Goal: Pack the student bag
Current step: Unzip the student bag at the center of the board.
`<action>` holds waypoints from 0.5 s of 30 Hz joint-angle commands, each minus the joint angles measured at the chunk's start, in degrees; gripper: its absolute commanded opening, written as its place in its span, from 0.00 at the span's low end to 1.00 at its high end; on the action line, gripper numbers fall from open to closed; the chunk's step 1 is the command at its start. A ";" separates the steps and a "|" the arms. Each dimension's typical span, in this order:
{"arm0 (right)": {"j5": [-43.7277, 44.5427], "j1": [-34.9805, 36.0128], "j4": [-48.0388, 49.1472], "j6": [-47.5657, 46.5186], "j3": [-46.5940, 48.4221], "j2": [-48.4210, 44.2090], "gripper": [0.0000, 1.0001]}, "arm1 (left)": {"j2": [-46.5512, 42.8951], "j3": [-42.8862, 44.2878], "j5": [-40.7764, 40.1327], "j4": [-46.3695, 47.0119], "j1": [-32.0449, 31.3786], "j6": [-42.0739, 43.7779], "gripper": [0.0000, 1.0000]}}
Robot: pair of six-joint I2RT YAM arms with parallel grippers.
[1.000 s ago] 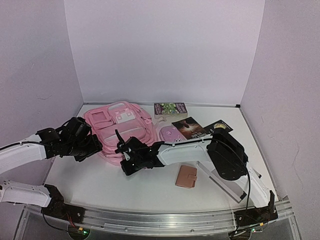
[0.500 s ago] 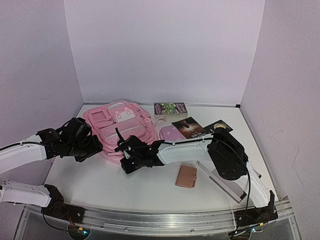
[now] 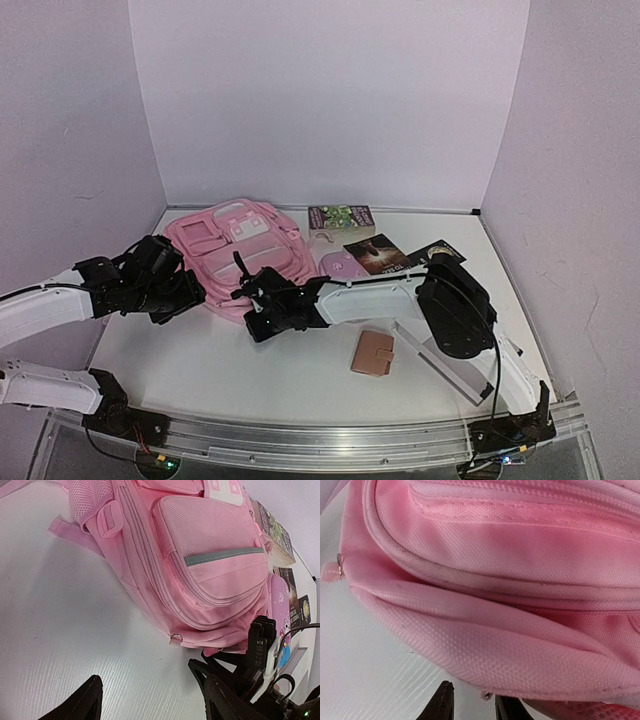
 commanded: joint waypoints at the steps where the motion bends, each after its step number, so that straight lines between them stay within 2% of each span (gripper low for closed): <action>1: 2.58 -0.60 0.95 -0.57 2.80 -5.47 0.29 | 0.37 0.76 -0.06 2.13 0.39 0.51 0.70; 8: 5.98 -0.77 1.04 -2.56 0.49 -8.66 0.30 | 1.17 1.72 0.04 2.30 0.39 0.78 0.70; 15: 5.20 -1.27 1.00 -1.96 1.34 -5.84 0.29 | 0.77 1.89 0.27 2.17 0.39 0.78 0.69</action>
